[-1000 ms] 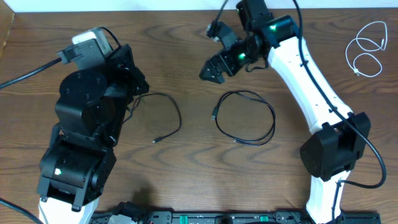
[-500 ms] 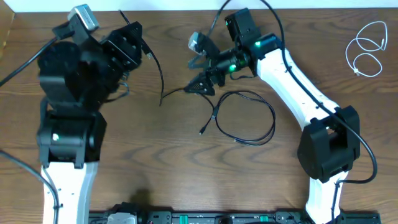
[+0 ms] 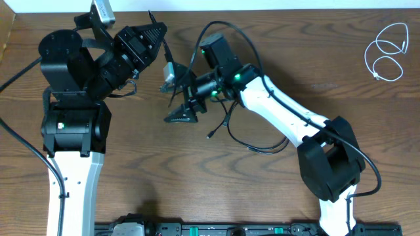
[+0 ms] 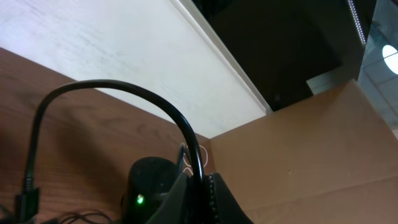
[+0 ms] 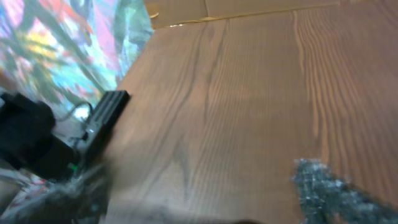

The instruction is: Untangle cables

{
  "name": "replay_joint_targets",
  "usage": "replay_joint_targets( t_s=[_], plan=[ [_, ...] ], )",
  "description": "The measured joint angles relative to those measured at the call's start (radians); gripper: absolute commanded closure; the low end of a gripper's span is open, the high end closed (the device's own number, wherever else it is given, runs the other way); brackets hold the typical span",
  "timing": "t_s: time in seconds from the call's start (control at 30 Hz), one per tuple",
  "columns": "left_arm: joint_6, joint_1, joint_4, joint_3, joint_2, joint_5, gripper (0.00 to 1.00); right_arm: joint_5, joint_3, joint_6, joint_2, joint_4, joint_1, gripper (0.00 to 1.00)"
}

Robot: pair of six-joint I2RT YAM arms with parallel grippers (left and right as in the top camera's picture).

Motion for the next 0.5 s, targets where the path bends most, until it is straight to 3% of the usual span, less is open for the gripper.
replay_joint_targets(
  t_s=[0.03, 0.07, 0.37, 0.5],
  plan=[
    [0.000, 0.000, 0.000, 0.000, 0.000, 0.002, 0.93, 0.006, 0.000, 0.008, 0.000, 0.000, 0.003, 0.90],
    [0.000, 0.000, 0.000, 0.000, 0.000, 0.002, 0.93, 0.013, 0.000, 0.018, 0.000, 0.000, 0.002, 0.99],
    [0.003, 0.000, -0.012, 0.000, 0.000, 0.002, 0.92, 0.079, 0.000, 0.235, 0.000, -0.034, -0.041, 0.99],
    [0.012, 0.000, -0.106, 0.000, 0.000, -0.031, 0.91, 0.140, 0.000, 0.353, 0.000, -0.172, -0.084, 0.99]
  ],
)
